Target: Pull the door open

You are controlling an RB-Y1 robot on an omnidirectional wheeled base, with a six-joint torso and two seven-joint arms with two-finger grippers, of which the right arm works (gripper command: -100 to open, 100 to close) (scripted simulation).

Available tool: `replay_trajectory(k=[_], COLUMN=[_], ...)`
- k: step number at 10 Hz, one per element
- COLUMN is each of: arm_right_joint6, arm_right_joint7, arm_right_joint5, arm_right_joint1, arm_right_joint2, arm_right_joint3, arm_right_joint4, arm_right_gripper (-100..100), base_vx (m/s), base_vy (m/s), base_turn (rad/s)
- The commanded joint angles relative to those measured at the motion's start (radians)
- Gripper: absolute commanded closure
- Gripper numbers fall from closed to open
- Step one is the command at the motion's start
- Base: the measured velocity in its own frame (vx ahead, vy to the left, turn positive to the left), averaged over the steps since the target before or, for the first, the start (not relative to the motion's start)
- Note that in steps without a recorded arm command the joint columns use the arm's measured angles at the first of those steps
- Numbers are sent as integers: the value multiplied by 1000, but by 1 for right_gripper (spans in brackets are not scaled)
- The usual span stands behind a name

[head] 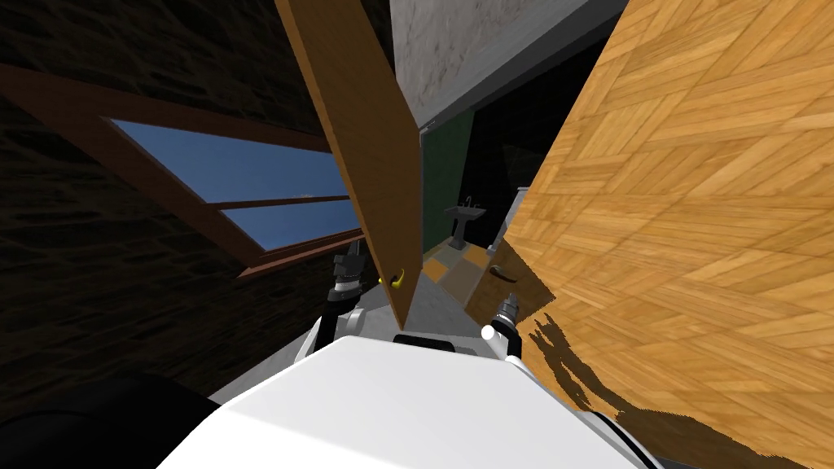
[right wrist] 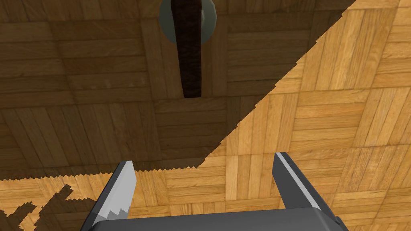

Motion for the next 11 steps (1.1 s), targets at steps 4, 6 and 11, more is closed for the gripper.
replay_trajectory(k=[4, 6, 11], arm_right_joint6=[-4, -6, -10], arm_right_joint7=[-1, -2, -2], arm_right_joint5=[11, 17, 32], arm_right_joint1=[-1, -2, -3], arm_right_joint2=[-2, -3, -5], arm_right_joint3=[-5, -8, -16], arm_right_joint4=[1, 0, 0], arm_right_gripper=[-100, -100, -100], base_vx=[-179, -186, -168], base_vy=[99, 107, 98], base_turn=[-6, -10, -11])
